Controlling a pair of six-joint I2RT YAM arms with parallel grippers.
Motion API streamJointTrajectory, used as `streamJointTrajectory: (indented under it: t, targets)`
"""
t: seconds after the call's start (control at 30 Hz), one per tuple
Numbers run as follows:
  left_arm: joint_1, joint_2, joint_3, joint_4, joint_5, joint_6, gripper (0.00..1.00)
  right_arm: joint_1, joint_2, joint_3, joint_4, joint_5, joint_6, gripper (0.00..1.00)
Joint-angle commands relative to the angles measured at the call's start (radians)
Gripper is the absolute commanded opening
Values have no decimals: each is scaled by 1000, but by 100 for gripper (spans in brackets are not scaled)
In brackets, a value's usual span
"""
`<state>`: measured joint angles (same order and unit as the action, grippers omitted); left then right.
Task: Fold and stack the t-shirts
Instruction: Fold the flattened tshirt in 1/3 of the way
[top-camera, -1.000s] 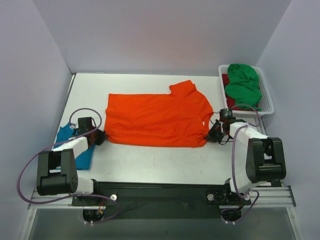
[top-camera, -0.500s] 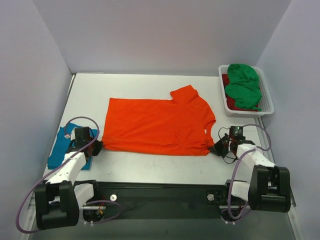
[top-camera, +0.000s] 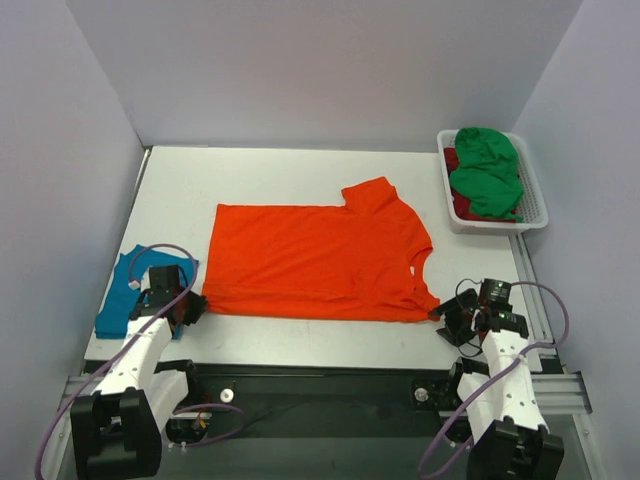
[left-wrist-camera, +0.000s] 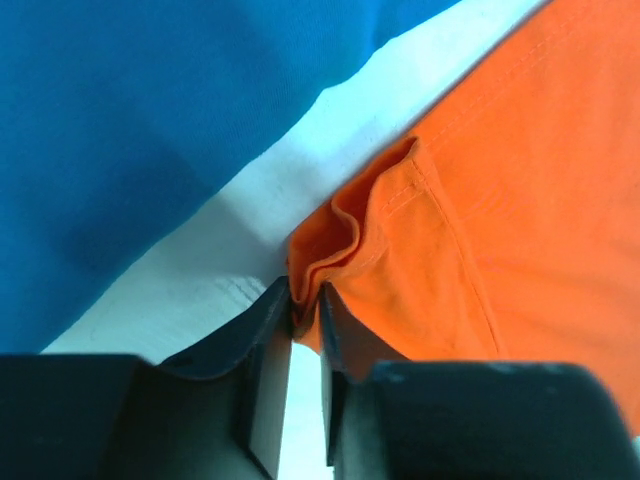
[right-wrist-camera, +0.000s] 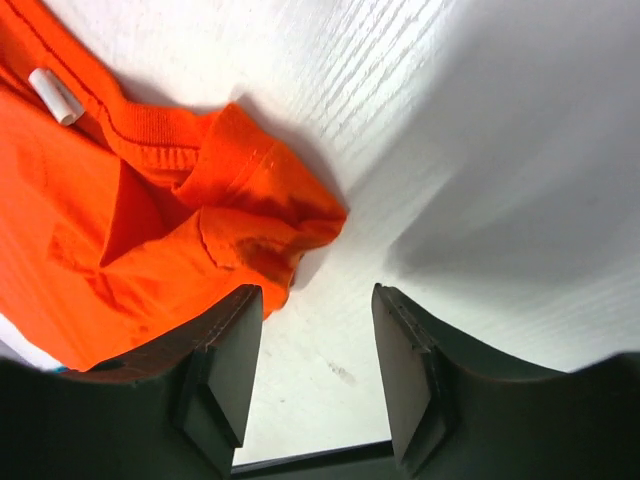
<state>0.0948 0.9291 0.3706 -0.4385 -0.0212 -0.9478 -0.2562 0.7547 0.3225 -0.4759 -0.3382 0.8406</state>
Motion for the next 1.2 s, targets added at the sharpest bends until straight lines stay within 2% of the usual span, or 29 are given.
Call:
streamJointTrajectory:
  t: [0.0,0.07,0.3,0.47,0.57,0.77,0.93,1.17]
  targets:
    - [6,-39,14,-46,-10,21,30,-8,-73,30,-138,7,-18,50]
    - [6,-65,33,-66,-10,32,34,-5,-119,64,-164,27,-38,50]
    - [5,-139,100,-112,-19,53,36,44,-137,156,-113,123,-98,49]
    - [0,-144,136,-97,-14,66,36,63,-8,176,-8,168,-98,40]
    - [-6,-121,149,-71,6,69,36,58,90,171,55,177,-91,40]
    - [-44,-52,154,-3,21,67,35,58,234,80,239,67,-32,40]
    - [-119,2,142,35,-26,44,35,31,336,46,278,68,-20,40]
    - [-171,80,99,50,-129,27,35,-44,281,30,228,79,-52,43]
